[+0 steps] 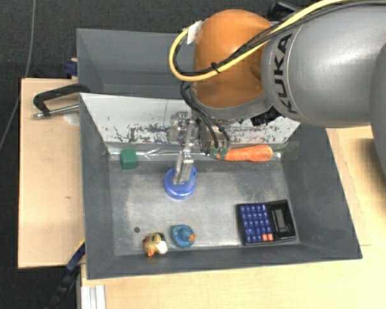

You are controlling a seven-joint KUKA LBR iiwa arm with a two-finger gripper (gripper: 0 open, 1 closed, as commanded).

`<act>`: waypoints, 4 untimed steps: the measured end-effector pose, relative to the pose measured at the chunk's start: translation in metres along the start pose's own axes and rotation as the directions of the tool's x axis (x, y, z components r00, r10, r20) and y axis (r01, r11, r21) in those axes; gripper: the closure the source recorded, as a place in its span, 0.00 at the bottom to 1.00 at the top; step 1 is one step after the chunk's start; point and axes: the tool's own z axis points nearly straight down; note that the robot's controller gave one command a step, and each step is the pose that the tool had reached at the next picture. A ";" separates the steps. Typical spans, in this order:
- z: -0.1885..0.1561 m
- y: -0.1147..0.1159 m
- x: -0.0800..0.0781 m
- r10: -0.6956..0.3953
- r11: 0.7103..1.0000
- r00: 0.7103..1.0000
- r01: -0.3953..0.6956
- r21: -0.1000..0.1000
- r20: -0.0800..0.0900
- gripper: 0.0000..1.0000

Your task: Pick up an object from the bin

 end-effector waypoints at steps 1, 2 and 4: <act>0.062 -0.021 -0.010 -0.076 0.997 0.997 0.076 0.000 0.001 0.00; 0.076 -0.047 -0.018 -0.234 0.972 0.972 0.234 -0.001 0.002 0.00; 0.116 -0.029 -0.025 -0.415 0.910 0.910 0.415 0.001 0.011 0.00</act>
Offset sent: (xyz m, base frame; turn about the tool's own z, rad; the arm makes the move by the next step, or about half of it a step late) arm 0.0190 -0.0485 -0.0753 -0.2350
